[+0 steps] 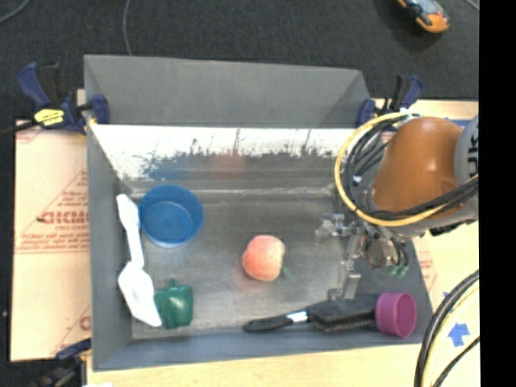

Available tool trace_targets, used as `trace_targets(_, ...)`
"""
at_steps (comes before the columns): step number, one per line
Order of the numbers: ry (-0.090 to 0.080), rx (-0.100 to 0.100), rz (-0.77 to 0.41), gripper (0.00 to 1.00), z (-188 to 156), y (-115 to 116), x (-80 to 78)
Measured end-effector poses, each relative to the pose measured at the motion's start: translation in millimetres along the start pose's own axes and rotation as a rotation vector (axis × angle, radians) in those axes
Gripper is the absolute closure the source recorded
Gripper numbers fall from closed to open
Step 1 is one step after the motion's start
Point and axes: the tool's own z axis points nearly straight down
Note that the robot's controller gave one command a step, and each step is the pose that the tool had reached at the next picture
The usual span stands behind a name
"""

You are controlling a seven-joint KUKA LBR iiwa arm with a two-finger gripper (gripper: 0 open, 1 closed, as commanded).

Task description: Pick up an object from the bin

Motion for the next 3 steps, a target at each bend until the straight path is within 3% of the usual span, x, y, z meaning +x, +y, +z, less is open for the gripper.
trace_targets(1,-0.008,0.001,-0.004,0.0,-4.1,0.4,-1.9)
trace_targets(2,-0.006,-0.001,-0.11,0.0,103.1,81.4,-32.5)
trace_targets(3,-0.021,0.006,-0.162,0.0,46.4,83.1,-32.7)
